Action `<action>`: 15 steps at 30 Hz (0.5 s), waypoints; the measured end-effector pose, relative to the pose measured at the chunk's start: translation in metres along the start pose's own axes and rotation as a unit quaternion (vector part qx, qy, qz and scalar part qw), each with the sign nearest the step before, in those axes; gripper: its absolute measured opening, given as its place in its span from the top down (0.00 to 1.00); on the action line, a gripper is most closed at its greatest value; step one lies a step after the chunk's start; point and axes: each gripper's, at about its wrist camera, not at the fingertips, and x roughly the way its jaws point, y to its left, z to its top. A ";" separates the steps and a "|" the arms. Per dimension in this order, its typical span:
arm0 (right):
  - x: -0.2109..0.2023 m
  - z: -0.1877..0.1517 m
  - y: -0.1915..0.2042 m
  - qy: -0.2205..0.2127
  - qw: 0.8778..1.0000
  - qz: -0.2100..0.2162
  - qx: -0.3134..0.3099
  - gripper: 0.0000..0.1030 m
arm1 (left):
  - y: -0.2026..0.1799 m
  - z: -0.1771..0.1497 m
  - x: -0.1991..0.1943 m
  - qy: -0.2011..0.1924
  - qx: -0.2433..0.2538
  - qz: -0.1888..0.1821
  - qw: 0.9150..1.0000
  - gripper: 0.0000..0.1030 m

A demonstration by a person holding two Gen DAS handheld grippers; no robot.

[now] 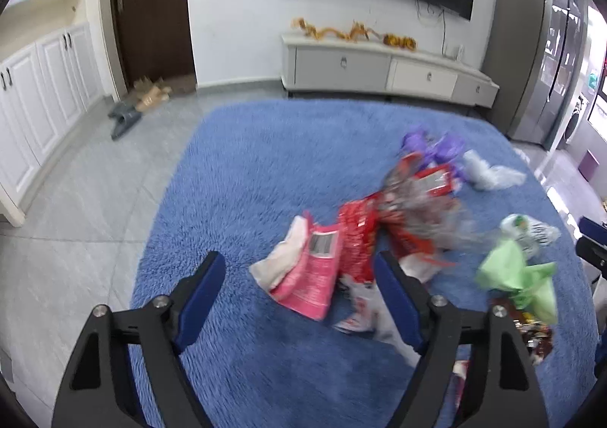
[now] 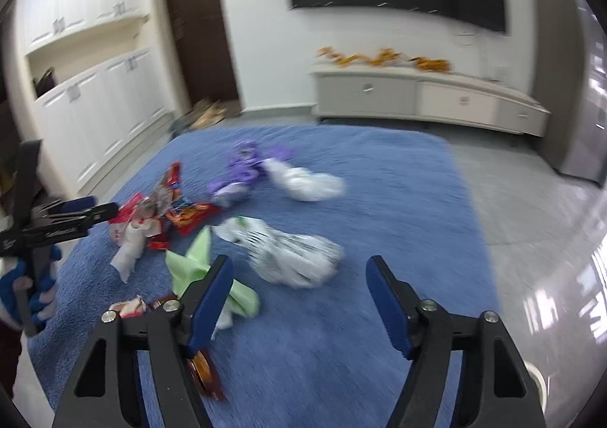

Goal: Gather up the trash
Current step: 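Grasp the pink wrapper with the left tool while the right tool grasps the white printed bag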

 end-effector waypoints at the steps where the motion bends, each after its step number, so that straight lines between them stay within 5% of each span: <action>1: 0.012 0.004 0.005 0.011 1.000 0.011 -0.012 0.36 | 0.005 0.000 0.008 0.011 0.000 -0.007 1.000 0.30; 5: 0.047 0.010 0.016 0.047 0.998 0.028 -0.042 0.53 | 0.013 -0.002 0.031 0.037 0.002 -0.020 0.999 0.41; 10: 0.073 0.009 0.014 0.084 0.994 0.039 -0.058 0.75 | 0.010 -0.008 0.037 0.049 0.012 -0.039 0.998 0.72; 15: 0.052 0.009 0.014 0.052 0.996 0.053 -0.055 0.84 | 0.008 -0.012 0.023 0.030 0.009 -0.039 0.999 0.74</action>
